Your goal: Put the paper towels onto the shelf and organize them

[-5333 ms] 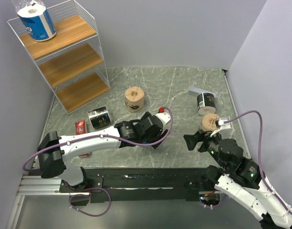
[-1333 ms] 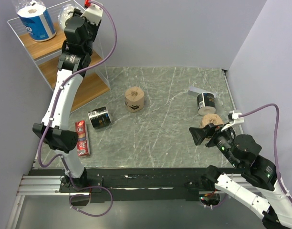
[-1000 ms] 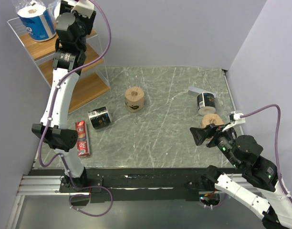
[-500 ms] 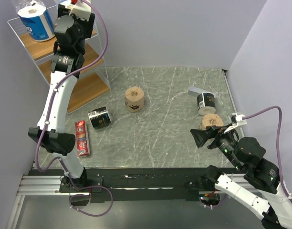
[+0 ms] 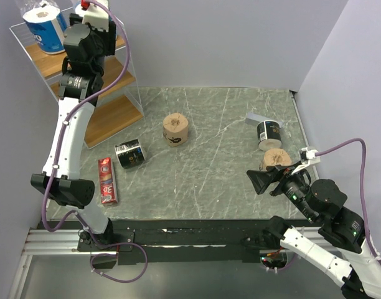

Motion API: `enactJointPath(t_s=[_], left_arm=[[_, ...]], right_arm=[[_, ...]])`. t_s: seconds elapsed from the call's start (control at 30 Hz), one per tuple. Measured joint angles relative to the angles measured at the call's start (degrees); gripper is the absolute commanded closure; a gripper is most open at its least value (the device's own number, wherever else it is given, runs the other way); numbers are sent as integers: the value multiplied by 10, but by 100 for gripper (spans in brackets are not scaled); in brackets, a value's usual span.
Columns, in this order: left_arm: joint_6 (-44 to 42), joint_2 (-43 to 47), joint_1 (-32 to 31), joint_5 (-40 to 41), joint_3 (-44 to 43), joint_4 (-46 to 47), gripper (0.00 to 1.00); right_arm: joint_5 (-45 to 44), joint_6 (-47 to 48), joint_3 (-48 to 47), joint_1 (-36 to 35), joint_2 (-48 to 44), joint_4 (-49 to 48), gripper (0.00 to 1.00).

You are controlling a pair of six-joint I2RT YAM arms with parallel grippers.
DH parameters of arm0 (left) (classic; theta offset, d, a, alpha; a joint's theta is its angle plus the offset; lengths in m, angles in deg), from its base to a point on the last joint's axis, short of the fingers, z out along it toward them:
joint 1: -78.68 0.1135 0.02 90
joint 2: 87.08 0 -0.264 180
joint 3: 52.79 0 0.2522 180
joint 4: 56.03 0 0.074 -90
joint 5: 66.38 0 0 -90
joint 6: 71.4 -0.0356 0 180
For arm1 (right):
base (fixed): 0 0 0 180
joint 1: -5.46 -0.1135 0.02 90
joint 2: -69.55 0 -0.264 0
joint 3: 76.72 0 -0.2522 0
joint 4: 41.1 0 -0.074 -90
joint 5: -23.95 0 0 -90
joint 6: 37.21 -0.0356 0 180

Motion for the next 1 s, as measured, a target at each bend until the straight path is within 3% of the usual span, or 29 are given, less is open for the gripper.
enactJointPath(t_s=[0.43,1.0], left_arm=[[22,-21,0,-126,0,20,39],[16,-133,0,-74,-21,83,40]], right_arm=[[8,-4,0,0,14,-4,4],[21,-4,-41,0,59,-10,4]])
